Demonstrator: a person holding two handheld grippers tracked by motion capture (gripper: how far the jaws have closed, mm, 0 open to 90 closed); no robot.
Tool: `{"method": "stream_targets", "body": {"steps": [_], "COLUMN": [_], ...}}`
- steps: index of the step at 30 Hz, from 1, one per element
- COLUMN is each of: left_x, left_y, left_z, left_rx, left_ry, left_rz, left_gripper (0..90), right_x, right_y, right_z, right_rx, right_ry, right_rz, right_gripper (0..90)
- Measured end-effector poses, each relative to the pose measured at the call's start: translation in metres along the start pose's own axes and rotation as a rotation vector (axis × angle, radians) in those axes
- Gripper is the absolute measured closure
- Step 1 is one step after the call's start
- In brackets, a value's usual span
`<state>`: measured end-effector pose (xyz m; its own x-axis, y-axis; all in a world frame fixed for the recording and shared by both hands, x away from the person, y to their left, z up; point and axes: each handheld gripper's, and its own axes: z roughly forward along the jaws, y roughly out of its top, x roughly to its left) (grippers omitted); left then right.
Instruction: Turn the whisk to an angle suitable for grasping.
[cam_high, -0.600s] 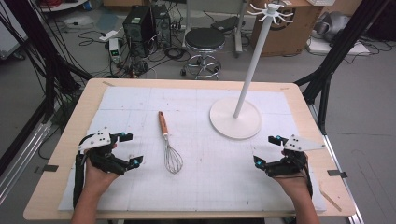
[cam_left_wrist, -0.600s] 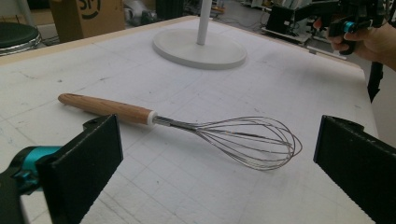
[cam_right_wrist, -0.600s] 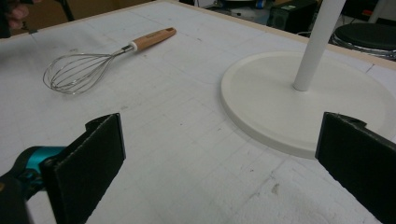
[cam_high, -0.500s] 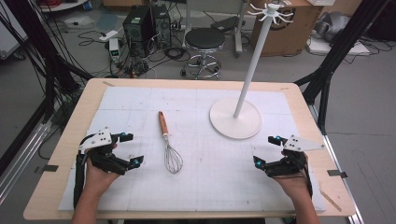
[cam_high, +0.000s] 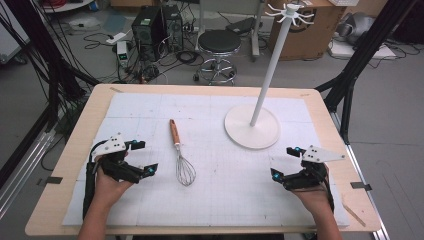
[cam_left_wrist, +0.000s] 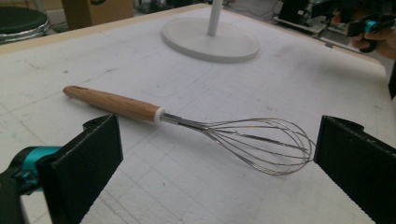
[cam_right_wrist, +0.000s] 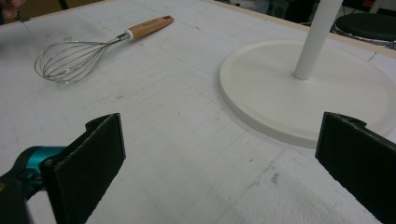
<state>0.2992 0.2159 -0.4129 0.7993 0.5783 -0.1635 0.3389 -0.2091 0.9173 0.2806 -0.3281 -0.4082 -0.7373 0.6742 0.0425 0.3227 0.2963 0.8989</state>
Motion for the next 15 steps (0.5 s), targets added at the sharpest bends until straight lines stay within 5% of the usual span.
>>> {"method": "stream_targets", "body": {"steps": [6,15], "left_x": [0.004,0.009], "left_y": [0.01,0.011], "left_z": [0.013,0.022], "left_rx": [0.031,0.038], "left_ry": [0.057,0.088], "left_rz": [-0.027,-0.061], "left_gripper": [1.8,1.8], "right_x": [-0.002,-0.003], "right_y": [-0.001,-0.002], "right_z": [0.0,-0.001], "right_rx": [-0.003,-0.002], "right_ry": [0.003,0.009], "right_rz": [0.006,0.019], "right_gripper": [0.4,0.4]}}
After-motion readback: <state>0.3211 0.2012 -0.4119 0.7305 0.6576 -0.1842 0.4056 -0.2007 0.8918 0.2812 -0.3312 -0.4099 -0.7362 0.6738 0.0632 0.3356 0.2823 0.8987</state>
